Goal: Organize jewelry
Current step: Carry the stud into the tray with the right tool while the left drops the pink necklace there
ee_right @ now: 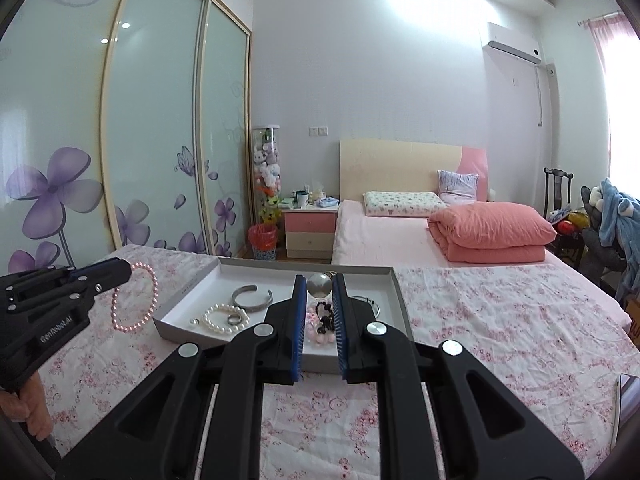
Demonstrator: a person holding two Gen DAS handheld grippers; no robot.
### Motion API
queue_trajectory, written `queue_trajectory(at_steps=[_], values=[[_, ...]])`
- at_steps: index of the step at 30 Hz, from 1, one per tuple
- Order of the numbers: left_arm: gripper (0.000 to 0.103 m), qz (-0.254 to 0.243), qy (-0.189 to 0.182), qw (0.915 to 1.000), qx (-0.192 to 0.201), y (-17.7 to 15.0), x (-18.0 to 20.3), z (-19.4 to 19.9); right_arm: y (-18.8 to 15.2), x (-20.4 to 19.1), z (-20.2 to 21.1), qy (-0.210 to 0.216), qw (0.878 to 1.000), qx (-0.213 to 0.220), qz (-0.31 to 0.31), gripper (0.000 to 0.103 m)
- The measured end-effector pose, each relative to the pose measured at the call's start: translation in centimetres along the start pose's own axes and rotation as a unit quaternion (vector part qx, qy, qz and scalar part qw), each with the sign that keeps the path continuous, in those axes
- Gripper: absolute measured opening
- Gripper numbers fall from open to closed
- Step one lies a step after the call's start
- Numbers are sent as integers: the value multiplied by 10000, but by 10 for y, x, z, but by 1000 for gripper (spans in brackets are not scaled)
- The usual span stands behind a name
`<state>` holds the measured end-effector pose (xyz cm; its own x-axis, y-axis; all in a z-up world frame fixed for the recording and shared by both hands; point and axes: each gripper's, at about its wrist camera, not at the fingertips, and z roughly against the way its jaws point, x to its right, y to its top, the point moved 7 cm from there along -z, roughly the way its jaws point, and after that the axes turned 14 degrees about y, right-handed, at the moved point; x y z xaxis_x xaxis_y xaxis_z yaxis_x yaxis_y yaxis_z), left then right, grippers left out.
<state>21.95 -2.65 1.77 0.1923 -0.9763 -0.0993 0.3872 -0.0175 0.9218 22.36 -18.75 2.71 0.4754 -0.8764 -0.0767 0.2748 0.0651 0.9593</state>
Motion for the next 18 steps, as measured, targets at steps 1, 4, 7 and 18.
queue_trajectory(at_steps=[1, 4, 7, 18], values=[[7, 12, -1, 10000, 2, -1, -2, 0, 1, 0, -1, 3, 10000, 7, 8, 14], [7, 40, 24, 10000, 6, 1, -3, -3, 3, -1, -3, 6, 10000, 22, 33, 14], [7, 51, 46, 10000, -3, 2, -2, -8, 6, -3, -7, 3, 10000, 37, 66, 14], [7, 58, 38, 9999, 84, 20, 6, -30, 19, -3, -28, 0, 9998, 83, 160, 14]])
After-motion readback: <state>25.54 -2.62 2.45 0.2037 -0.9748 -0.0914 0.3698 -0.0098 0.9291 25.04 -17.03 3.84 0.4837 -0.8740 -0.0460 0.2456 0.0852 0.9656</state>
